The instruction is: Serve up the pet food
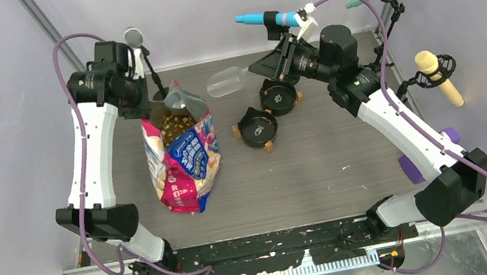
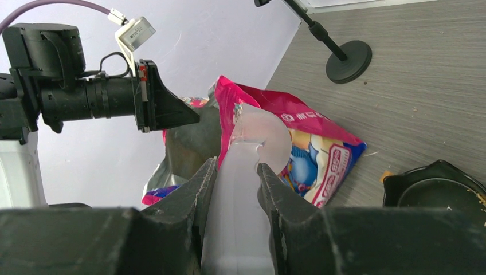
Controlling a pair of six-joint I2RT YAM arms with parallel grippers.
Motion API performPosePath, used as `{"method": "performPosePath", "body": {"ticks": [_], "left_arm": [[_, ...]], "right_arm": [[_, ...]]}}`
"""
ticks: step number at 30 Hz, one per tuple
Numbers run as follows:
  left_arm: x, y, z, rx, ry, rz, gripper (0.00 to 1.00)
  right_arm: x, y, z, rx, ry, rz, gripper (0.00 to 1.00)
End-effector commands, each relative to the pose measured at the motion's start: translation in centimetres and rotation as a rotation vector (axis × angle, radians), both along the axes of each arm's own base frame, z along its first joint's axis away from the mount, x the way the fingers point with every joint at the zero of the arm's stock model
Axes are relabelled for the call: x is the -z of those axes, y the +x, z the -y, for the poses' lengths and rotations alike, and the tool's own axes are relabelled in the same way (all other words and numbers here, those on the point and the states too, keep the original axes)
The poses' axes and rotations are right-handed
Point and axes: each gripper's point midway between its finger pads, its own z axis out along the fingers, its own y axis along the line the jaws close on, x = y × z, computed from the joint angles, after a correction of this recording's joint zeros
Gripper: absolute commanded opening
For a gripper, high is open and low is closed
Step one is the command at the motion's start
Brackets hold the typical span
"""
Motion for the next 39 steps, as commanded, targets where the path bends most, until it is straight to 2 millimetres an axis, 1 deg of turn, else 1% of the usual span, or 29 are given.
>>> {"method": "performPosePath", "body": {"ticks": [1,4,9,13,17,22,26,29,31,34,39], "left_arm": [[-11.3,2.9,-3.1,-0.050,0.035,0.442,0.00],[-12.1,3.1,-3.5,-0.017,0.081,0.465,0.00],[-11.9,3.7,-4.0,0.059,0.158,0.461,0.00],[-12.3,4.2,-3.7,0.081,0.153,0.470,0.00],[-12.7,4.6,-2.9,0.086,0.124,0.475,0.00],[-11.7,5.2,-1.1,0.100,0.135,0.449,0.00],[-9.8,5.7,0.9,0.071,0.149,0.405,0.00],[-8.5,5.7,2.0,0.006,0.116,0.381,0.00],[-7.6,5.7,2.4,-0.012,0.127,0.371,0.00],[-6.9,5.4,2.8,-0.016,0.121,0.364,0.00],[-6.9,4.8,3.1,-0.012,0.098,0.369,0.00]], "right_arm": [[-3.9,-1.2,0.7,0.009,0.029,0.111,0.05],[-3.7,-1.2,0.9,0.020,0.023,0.107,0.05],[-3.5,-1.3,1.1,0.031,0.008,0.105,0.05],[-3.4,-1.1,1.4,0.046,-0.003,0.106,0.05],[-3.5,-0.9,1.6,0.061,-0.016,0.107,0.05],[-3.3,-0.8,1.8,0.076,-0.031,0.106,0.05],[-3.1,-0.7,1.9,0.083,-0.042,0.103,0.05],[-2.9,-0.8,2.0,0.085,-0.048,0.100,0.05],[-2.9,-0.8,2.1,0.089,-0.050,0.100,0.05],[-2.9,-0.9,2.1,0.087,-0.056,0.105,0.05],[-2.7,-1.1,2.1,0.075,-0.062,0.103,0.05]]}}
